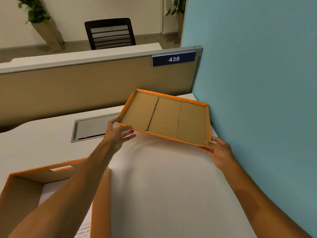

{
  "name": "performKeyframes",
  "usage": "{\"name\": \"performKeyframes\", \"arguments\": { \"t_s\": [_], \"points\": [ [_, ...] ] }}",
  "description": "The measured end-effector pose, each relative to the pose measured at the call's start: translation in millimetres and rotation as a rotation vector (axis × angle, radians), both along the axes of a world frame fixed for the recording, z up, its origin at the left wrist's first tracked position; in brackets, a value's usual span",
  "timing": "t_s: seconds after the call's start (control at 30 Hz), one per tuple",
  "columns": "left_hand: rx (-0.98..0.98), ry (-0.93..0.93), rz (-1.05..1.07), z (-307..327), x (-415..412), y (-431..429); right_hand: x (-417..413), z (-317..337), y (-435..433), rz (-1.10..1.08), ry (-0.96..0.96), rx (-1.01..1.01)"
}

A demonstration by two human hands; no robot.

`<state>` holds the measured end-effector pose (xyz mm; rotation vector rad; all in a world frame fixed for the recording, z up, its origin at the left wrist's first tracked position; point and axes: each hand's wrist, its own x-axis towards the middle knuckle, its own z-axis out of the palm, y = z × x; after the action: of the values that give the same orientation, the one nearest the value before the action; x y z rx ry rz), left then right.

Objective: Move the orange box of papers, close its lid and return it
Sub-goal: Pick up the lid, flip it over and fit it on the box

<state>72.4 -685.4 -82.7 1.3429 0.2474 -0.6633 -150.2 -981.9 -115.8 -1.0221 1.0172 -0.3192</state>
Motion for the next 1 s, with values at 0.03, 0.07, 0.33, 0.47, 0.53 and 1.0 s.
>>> {"name": "performKeyframes", "arguments": {
  "t_s": [0.03,0.07,0.33,0.47,0.53,1.0],
  "points": [
    [-0.043,-0.003,0.023,4,-7,0,-6,4,3,-0.005,-0.017,0.007],
    [-0.08,-0.012,0.047,8,-15,1,-12,7,7,-0.009,-0.039,0.015],
    [-0.198,-0.13,0.173,43,-83,20,-72,47,40,-0.006,-0.144,0.05],
    [-0.212,-0.206,0.195,66,-122,38,-103,66,58,-0.006,-0.03,-0.098],
    [-0.184,-0.267,0.19,76,-141,48,-119,71,72,0.03,0.222,-0.57],
    [-0.155,-0.436,0.246,145,-221,122,-162,75,186,0.43,-0.026,-1.772]
  ]
}}
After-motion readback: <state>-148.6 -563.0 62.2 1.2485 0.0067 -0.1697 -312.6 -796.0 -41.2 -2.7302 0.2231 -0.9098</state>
